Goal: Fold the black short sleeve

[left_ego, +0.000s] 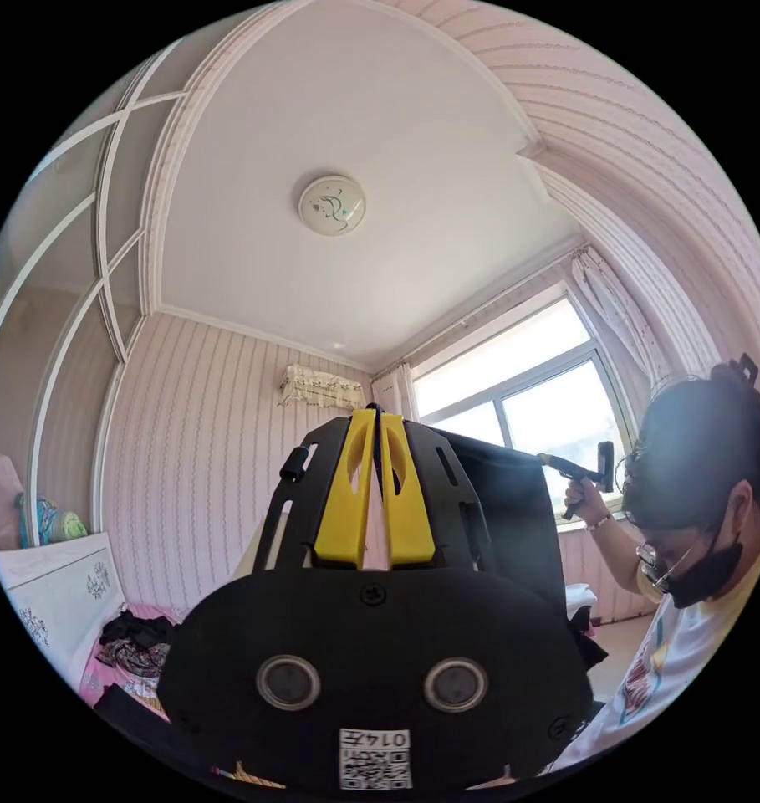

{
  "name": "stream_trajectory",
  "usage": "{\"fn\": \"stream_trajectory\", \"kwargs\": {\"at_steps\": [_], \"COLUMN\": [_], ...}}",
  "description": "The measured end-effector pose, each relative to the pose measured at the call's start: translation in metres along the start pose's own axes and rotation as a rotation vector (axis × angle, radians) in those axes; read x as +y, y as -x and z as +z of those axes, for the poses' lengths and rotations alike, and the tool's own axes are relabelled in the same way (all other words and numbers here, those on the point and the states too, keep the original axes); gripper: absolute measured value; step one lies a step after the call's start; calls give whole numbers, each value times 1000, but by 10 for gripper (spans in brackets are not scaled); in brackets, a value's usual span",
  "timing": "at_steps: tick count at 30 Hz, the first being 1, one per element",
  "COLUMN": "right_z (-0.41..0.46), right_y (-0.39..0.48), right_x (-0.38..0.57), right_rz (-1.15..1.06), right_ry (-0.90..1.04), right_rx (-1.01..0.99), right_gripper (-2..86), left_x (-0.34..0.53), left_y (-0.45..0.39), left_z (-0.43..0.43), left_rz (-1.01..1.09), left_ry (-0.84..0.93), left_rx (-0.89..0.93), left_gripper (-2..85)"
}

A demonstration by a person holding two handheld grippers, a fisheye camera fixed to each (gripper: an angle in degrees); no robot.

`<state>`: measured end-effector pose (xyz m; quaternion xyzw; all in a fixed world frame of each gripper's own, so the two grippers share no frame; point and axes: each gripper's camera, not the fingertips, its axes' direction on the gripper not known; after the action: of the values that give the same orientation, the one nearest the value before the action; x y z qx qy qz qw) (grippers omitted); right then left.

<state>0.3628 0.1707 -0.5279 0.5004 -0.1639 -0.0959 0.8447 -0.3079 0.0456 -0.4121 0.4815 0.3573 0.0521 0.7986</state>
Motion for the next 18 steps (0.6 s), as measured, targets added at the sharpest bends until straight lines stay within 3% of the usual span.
{"fn": "stream_trajectory", "kwargs": {"at_steps": [3, 5, 9, 12, 14, 18], "right_z": [27, 69, 193, 253, 276, 286], "right_y": [-5, -22, -71, -96, -110, -137], "right_x": [8, 30, 135, 196, 196, 146], "right_rz": [11, 73, 256, 389, 447, 509], "right_ry": [63, 213, 696, 833, 790, 395], "right_rx": [5, -15, 36, 86, 90, 28], "right_gripper": [2, 2, 3, 3, 3, 4], "left_x": [14, 54, 151, 223, 223, 172], "left_y": [13, 47, 115, 154, 166, 170], "left_z": [21, 60, 128, 168, 190, 202], "left_rz": [10, -86, -309, -489, -463, -323], "left_ry": [97, 270, 622, 782, 773, 579], "left_rx": [-68, -121, -194, -212, -257, -302], "left_gripper": [-10, -10, -10, -10, -10, -10]}}
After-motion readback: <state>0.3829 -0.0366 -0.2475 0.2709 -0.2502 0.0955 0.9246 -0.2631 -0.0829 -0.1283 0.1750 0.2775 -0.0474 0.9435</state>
